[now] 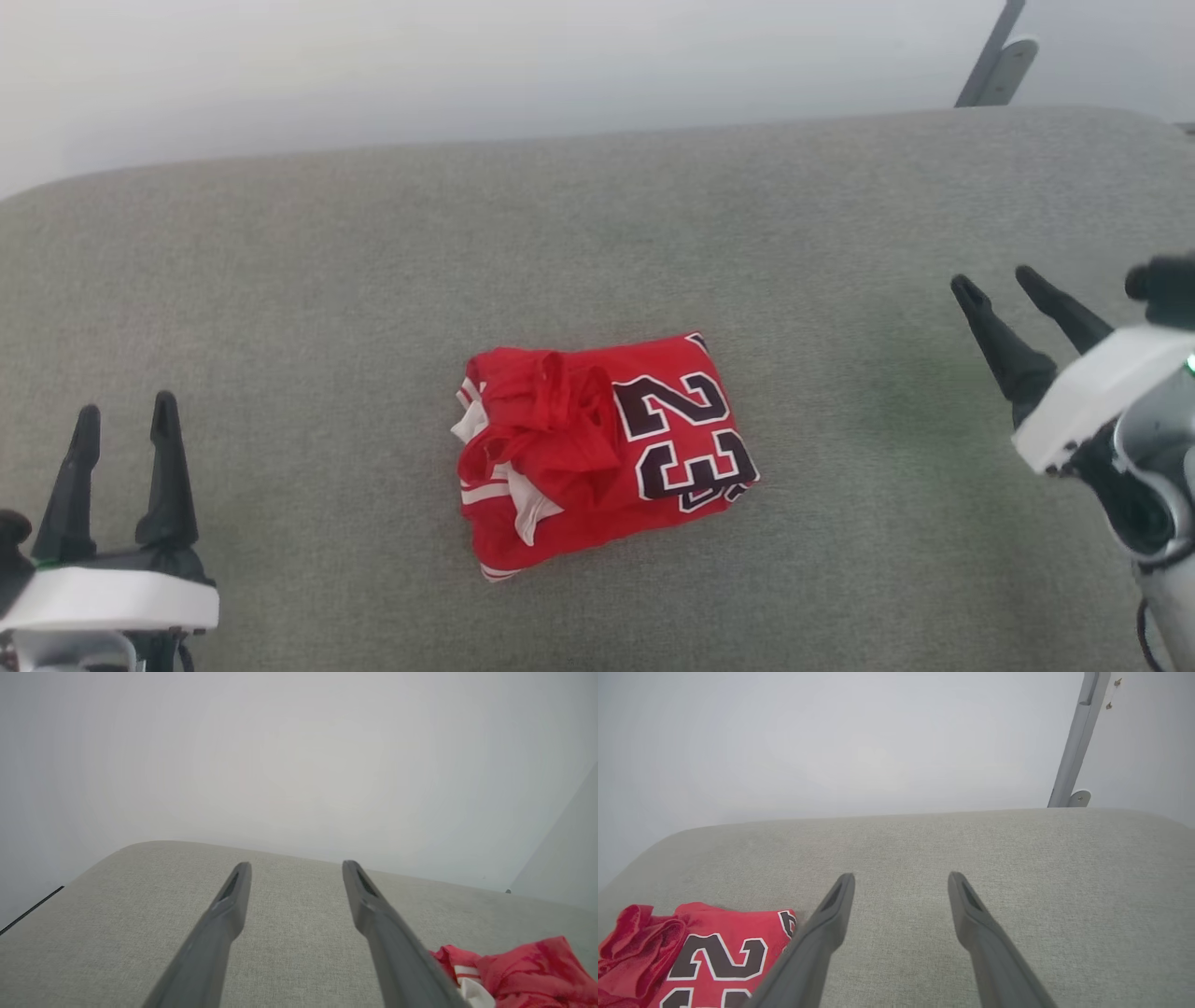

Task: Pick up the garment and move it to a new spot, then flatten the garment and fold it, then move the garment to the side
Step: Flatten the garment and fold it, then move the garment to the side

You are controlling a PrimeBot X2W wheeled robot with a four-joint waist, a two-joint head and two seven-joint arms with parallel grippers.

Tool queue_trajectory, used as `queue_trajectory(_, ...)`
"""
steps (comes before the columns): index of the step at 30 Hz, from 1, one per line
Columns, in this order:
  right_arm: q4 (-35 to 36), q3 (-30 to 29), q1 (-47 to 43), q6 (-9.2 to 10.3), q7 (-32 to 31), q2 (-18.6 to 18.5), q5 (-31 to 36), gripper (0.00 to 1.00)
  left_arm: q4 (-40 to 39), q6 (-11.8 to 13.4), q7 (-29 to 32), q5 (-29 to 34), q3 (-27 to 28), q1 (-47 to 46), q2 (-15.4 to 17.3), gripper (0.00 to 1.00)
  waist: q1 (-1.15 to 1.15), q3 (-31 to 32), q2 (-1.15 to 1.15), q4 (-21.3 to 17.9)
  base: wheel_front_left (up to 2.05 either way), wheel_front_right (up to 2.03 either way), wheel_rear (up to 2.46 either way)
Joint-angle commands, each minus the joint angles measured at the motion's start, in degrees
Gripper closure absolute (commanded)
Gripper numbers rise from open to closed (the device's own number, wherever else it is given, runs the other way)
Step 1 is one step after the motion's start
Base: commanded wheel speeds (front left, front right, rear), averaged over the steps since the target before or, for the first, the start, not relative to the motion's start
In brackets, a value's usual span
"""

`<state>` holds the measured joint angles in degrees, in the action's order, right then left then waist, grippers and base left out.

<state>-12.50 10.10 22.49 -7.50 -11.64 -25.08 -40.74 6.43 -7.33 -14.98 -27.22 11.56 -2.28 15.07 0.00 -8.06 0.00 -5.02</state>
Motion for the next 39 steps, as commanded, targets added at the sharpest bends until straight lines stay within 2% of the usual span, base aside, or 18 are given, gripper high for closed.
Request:
queue_trajectory(1,-0.4,0.2,-0.8,0.03,1.2,0.0,0.1,0.00,0.3,-0.1,-0.3,0.0,0.2,1.0,0.2,0.00,0.00,0.5,0.00,-0.4,0.00,0.00,0.00)
queue_trajectory(9,-4.2,2.1,-3.6,0.03,11.8,-1.8,2.2,0.00,2.0,-0.1,-0.3,-0.7,0.6,2.7,0.9,0.00,0.00,2.5,0.00,-1.2,0.00,0.00,0.00)
queue_trajectory(14,-6.4,2.7,-4.8,0.03,15.5,-2.1,2.6,0.00,2.7,-0.1,-0.3,-1.3,1.2,3.9,1.0,0.00,0.00,3.9,0.00,-1.0,0.00,0.00,0.00)
queue_trajectory(23,-9.0,3.2,-6.8,0.03,18.7,-2.3,1.4,0.00,3.4,-0.1,-0.3,-2.2,2.6,6.1,0.9,0.00,0.00,6.5,0.00,-0.1,0.00,0.00,0.00)
queue_trajectory(39,-10.0,4.0,-8.1,0.03,19.7,-1.8,0.4,0.00,3.5,-0.1,-0.3,-2.7,3.2,7.4,0.4,0.00,0.00,7.9,0.00,1.3,0.00,0.00,0.00)
